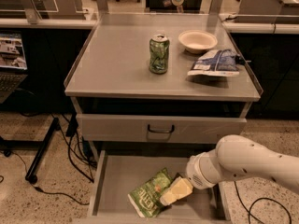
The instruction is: Pick green jalapeno chip bag from middle drawer and place on counter
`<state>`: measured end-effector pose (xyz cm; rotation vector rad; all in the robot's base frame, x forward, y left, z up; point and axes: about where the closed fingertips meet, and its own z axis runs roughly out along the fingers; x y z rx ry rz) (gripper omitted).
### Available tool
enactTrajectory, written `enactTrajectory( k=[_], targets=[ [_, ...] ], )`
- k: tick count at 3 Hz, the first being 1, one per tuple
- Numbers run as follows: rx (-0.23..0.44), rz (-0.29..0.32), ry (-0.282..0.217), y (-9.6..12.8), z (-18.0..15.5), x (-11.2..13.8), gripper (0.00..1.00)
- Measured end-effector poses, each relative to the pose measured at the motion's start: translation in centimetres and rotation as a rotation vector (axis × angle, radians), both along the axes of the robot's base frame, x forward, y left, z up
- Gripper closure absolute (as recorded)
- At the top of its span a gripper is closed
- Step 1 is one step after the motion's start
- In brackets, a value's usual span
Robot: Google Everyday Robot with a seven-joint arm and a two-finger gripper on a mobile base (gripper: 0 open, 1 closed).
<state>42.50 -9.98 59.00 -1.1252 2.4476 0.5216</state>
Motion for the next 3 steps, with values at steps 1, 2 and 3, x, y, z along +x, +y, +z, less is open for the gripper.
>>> enactTrajectory(
  k=[1,2,3],
  targets=[
    [0.008,-0.043,0.024,0.1,-2.1,0.1,0.0],
    [0.031,-0.079,0.051,1.5,-6.1,0.9,0.0],
    [0.08,-0.107,0.094,3.7,-10.9,2.0,0.0]
  ],
)
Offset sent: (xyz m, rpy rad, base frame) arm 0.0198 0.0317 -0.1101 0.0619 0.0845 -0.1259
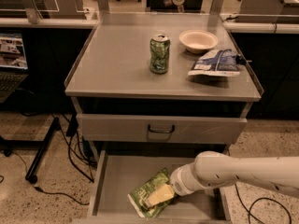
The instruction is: Pick green jalapeno chip bag from middle drawer and place on counter
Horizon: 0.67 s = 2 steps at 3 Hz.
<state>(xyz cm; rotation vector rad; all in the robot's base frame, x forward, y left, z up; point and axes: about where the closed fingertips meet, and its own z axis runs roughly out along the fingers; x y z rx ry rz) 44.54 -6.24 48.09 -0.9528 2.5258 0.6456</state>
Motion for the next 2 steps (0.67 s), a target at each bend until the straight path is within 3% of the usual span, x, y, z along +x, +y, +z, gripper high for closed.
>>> enactTrajectory(
  k=[2],
  targets=[
    [-0.015,0.001,-0.009,0.28,-0.59,-0.66,0.0]
  ],
)
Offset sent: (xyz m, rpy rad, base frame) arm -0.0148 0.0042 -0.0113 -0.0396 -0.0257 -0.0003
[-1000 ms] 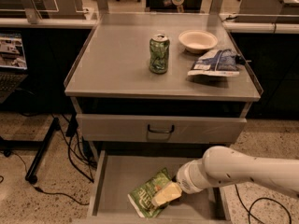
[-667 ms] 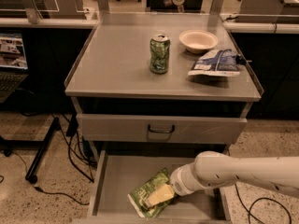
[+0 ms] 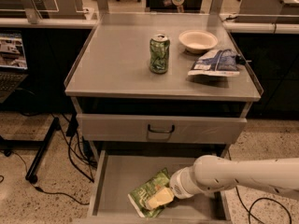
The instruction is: Pick green jalapeno chip bag from middle drawer and place on counter
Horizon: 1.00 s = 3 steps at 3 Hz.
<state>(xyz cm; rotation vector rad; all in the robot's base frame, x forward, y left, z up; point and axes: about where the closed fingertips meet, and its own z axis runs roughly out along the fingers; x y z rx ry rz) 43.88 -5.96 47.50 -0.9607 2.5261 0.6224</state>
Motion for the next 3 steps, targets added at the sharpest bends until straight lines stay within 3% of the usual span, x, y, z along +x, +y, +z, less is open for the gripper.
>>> enactTrajectory(
  k=[1,3],
  targets=[
    [-0.004,-0.027,-0.036,-0.7,-2.3,1.0,0.0],
    [0.015,-0.045,-0.025,-1.3,-7.4,2.7,0.0]
  ],
)
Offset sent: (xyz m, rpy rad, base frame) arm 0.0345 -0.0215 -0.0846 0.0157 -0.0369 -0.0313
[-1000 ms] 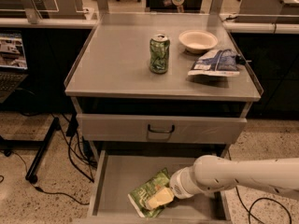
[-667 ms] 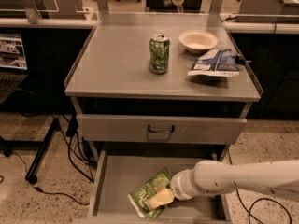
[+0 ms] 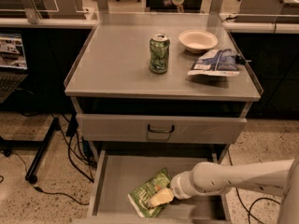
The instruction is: Pick green jalapeno chip bag from middle drawer and place on counter
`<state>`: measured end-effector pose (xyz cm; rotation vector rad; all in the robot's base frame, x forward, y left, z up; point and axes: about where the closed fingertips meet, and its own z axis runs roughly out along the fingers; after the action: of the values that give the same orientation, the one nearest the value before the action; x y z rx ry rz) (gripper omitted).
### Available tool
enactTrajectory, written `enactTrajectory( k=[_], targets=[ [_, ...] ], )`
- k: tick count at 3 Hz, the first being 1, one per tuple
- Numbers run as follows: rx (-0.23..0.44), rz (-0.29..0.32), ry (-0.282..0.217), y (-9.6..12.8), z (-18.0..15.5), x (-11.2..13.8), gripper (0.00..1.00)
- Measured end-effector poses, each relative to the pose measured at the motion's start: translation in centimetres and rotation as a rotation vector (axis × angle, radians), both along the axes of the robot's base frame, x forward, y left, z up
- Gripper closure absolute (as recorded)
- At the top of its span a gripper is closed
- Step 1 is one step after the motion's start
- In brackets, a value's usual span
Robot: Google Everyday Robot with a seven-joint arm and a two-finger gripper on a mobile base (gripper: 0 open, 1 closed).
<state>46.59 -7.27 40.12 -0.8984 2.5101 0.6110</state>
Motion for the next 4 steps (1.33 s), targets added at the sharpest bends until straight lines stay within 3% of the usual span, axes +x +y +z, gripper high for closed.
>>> enactTrajectory(
  k=[2,4],
  targets=[
    [-0.02,-0.124,0.011,0.1,-3.9,0.8,0.0],
    [-0.021,-0.129,0.002,0.1,-3.9,1.0,0.42]
  ],
)
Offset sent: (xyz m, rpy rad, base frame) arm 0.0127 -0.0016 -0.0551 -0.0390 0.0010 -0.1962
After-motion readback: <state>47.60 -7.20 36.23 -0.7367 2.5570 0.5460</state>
